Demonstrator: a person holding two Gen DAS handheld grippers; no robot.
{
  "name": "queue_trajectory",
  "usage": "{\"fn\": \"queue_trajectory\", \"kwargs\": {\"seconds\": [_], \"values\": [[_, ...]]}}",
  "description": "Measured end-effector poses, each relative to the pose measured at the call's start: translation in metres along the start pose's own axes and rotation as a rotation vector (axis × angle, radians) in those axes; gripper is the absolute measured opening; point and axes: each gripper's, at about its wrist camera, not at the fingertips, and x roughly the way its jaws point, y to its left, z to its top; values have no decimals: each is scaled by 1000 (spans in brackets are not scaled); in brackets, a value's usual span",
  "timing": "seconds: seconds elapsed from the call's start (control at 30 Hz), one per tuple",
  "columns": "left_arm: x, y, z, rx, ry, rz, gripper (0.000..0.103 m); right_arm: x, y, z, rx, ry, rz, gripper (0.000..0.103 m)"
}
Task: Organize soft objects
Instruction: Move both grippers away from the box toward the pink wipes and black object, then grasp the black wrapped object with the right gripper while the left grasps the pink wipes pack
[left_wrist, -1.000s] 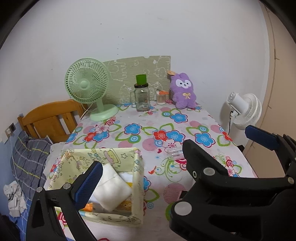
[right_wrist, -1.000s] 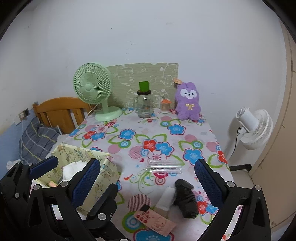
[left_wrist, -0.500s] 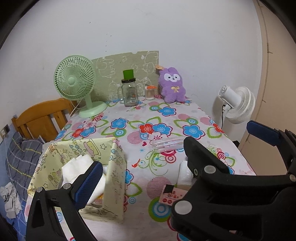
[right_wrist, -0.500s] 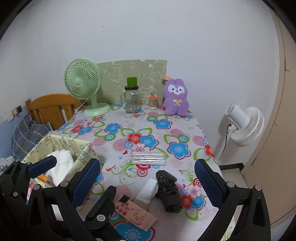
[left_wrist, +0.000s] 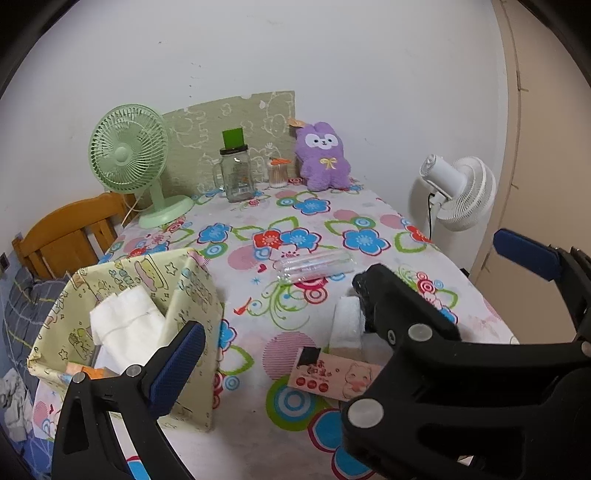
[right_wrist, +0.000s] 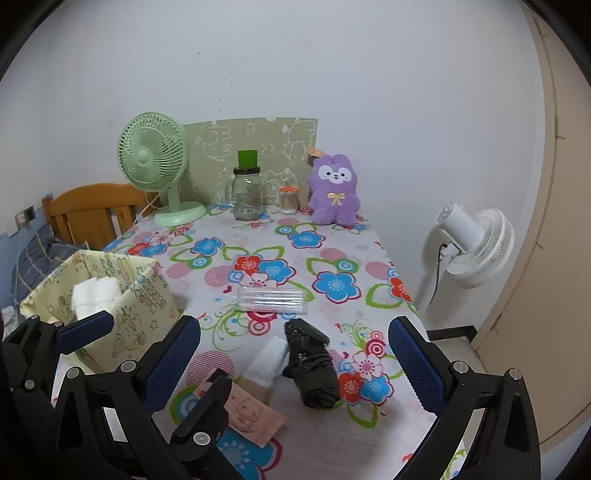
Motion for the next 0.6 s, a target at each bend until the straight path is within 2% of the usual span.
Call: {"fn": "queue_trajectory", "kwargs": {"seconds": [0.13,0.6], "values": [[5,-3,-8,0,12,-17,103,1,-3,-8,3,10,-2,103],[35,-12,-29,-11,109,-49,103,31,-10,-36,14,129,-5,103]]}}
